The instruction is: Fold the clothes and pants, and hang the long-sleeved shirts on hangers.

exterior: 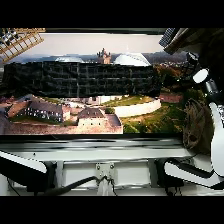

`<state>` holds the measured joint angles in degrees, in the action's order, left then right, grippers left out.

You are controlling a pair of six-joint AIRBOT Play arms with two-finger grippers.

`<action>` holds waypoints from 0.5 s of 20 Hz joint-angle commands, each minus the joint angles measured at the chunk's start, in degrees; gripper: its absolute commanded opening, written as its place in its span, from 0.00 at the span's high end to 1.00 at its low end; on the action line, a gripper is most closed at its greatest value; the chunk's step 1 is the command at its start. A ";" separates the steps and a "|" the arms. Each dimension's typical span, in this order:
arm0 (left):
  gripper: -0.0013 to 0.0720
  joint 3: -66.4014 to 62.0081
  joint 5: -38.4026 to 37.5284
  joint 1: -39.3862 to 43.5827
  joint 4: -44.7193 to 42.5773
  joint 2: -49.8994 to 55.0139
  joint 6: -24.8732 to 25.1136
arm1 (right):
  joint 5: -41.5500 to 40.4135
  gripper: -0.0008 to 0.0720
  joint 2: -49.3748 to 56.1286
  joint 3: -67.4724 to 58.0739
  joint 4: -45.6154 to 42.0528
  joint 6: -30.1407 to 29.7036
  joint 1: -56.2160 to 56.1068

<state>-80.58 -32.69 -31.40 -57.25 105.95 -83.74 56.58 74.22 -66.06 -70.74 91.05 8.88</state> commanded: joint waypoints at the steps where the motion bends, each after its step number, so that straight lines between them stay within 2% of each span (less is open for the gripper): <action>1: 0.97 -1.62 1.11 1.42 0.74 -0.24 0.24 | 2.32 0.47 -0.87 1.18 0.42 2.47 -0.02; 4: 0.97 -1.86 1.44 1.22 0.68 -2.64 0.31 | 0.72 0.45 -0.85 8.37 0.20 7.78 -0.02; 6: 0.97 -1.84 0.42 1.16 0.70 -3.80 1.95 | -8.85 0.29 -0.63 14.80 1.84 11.45 0.00; 8: 0.97 -1.84 -1.25 1.18 0.70 -4.17 2.38 | -18.71 0.26 0.83 17.46 5.90 11.85 0.04; 10: 0.97 -1.84 -2.45 1.31 0.72 -4.17 2.36 | -24.94 0.17 3.91 17.46 10.56 11.76 0.04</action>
<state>-82.32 -33.39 -30.17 -56.58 102.30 -82.02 43.16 75.46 -51.27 -65.95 100.99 8.91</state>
